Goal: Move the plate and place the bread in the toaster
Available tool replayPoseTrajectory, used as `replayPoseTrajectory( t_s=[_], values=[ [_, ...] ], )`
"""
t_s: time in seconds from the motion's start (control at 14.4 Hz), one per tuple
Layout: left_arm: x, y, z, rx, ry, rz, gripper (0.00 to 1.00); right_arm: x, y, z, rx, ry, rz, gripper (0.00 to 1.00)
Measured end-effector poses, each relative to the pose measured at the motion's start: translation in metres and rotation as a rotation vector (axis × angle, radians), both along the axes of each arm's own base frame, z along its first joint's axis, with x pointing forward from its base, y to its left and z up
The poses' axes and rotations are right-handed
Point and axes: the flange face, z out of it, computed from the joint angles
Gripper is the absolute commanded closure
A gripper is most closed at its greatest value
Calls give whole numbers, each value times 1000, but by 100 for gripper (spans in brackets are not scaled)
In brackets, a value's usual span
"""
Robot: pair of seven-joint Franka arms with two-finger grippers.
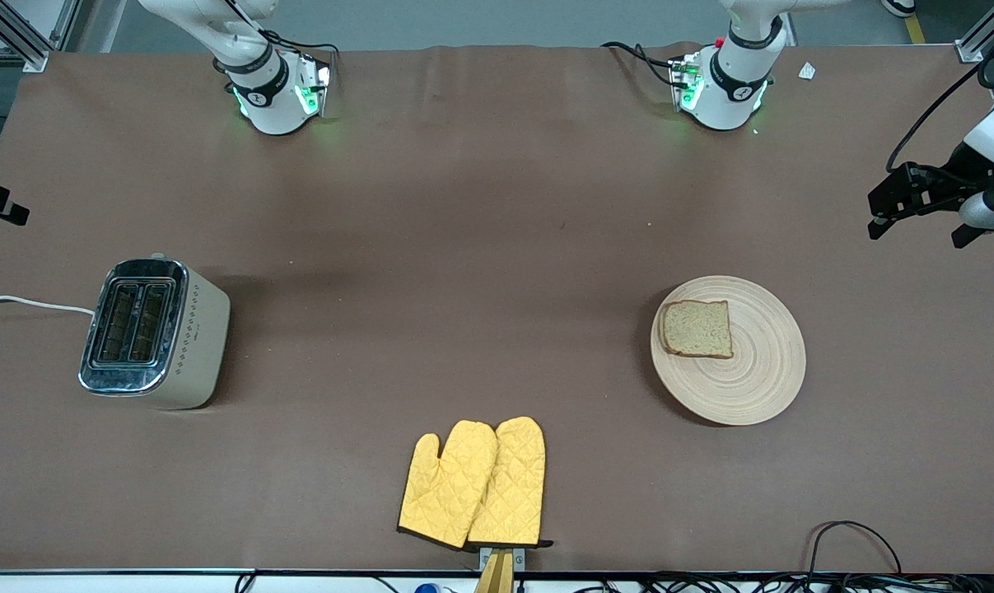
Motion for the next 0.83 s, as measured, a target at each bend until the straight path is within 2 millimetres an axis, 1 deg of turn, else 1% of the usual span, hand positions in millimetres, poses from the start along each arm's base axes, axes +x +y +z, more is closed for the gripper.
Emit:
replayPoseTrajectory(
  t_s=[0.42, 0.55, 0.62, 0.69, 0.76, 0.83],
  values=[
    [4, 0, -5, 0, 24, -1, 0, 1, 7, 0, 2, 2, 14, 0],
    [10, 3, -15, -1, 44, 5, 0, 1, 10, 0, 2, 3, 18, 0],
    [14, 9, -24, -4, 59, 15, 0, 1, 11, -1, 3, 3, 21, 0],
    [20, 22, -34, -25, 80, 35, 0, 2, 14, -1, 3, 3, 27, 0],
    [27, 44, -48, -72, 106, 46, 0, 2, 18, -1, 3, 4, 34, 0],
    [35, 80, -69, -136, 136, 45, 0, 3, 21, -2, 4, 5, 40, 0]
  ],
)
